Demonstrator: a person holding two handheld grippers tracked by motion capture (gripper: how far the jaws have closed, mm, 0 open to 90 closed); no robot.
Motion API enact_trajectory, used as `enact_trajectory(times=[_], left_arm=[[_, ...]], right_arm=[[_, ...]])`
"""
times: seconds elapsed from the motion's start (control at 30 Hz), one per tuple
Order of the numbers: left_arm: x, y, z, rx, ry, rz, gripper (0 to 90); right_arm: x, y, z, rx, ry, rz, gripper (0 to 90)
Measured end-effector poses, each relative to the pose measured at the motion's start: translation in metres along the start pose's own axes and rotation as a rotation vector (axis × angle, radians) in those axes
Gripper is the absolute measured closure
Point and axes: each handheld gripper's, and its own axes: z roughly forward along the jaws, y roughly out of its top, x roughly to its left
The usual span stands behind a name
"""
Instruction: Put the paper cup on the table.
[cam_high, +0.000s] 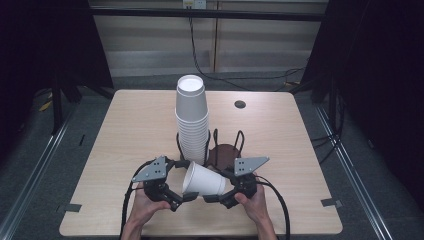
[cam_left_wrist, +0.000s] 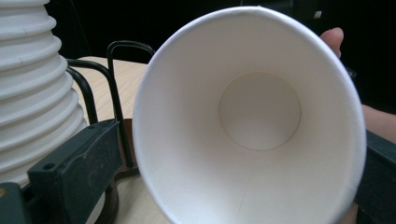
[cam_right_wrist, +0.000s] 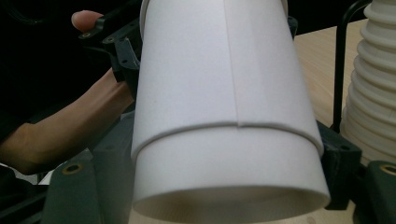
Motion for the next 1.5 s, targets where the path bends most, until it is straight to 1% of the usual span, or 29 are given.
enact_trajectory(times=[0.13,0.2,0.27,0.33,0.37,0.4,0.47,0.5,0.6,0.67,0.77,0.83,0.97,1.1,1.13,1.2,1.27,1.33,1.4,1.43,1.5], left_arm=[[0.000,0.003,0.004,0.021,-0.020,0.000,0.0],[0.000,0.005,0.006,0.023,-0.023,0.006,0.1],[0.001,0.006,0.008,0.025,-0.034,0.001,0.6],[0.001,0.006,0.010,0.018,-0.058,-0.008,2.5],[0.001,0.006,0.010,0.017,-0.064,-0.006,4.5],[0.001,0.006,0.011,0.017,-0.067,-0.005,4.5],[0.002,0.007,0.011,0.023,-0.067,-0.003,4.9],[0.002,0.007,0.011,0.014,-0.063,-0.006,4.9],[0.003,0.008,0.009,0.004,-0.075,-0.012,6.0],[0.003,0.008,0.009,-0.008,-0.084,-0.023,7.0],[0.003,0.008,0.007,-0.010,-0.089,-0.025,9.4],[0.003,0.009,0.007,-0.006,-0.084,-0.020,11.0],[0.003,0.009,0.006,0.003,-0.077,-0.020,11.5],[0.003,0.009,0.006,0.032,-0.058,-0.016,11.5],[0.003,0.009,0.006,0.038,-0.054,-0.018,11.4],[0.004,0.008,0.006,0.046,-0.044,-0.016,11.4],[0.004,0.009,0.005,0.053,-0.044,-0.018,11.4],[0.004,0.009,0.005,0.062,-0.034,-0.022,11.3],[0.004,0.009,0.004,0.077,-0.021,-0.024,11.2],[0.004,0.008,0.003,0.084,-0.015,-0.027,11.1],[0.005,0.009,0.001,0.098,-0.002,-0.033,11.1]], right_arm=[[0.000,0.000,0.001,0.009,0.005,-0.005,24.2],[0.000,0.000,0.001,0.009,0.007,-0.007,24.1],[0.000,0.000,0.001,0.009,0.010,-0.010,24.1],[0.000,0.000,0.001,0.009,0.010,-0.012,24.0],[0.000,0.000,0.001,0.011,0.009,-0.013,24.1],[0.000,0.000,0.001,0.011,0.009,-0.012,24.1],[0.000,0.000,0.000,0.011,0.010,-0.012,24.1],[0.000,0.000,0.000,0.011,0.011,-0.012,24.1],[-0.001,0.000,0.000,-0.001,0.018,-0.010,23.8],[-0.002,0.001,-0.001,-0.002,0.023,-0.010,23.6],[-0.003,0.001,-0.001,-0.001,0.021,-0.012,21.8],[-0.004,0.001,-0.001,-0.008,0.020,-0.010,20.1],[-0.004,0.000,0.000,-0.015,0.012,-0.003,18.8],[-0.005,-0.001,0.000,-0.037,-0.023,0.001,12.8],[-0.005,-0.002,-0.001,-0.045,-0.027,0.003,13.3],[-0.004,-0.002,-0.002,-0.052,-0.053,-0.001,12.8],[-0.003,-0.003,-0.003,-0.063,-0.062,-0.002,12.4],[-0.002,-0.004,-0.004,-0.062,-0.087,-0.010,11.7],[0.001,-0.006,-0.006,-0.071,-0.130,-0.022,11.9],[0.001,-0.007,-0.006,-0.072,-0.139,-0.020,12.0],[0.002,-0.008,-0.009,-0.082,-0.173,-0.019,12.1]])
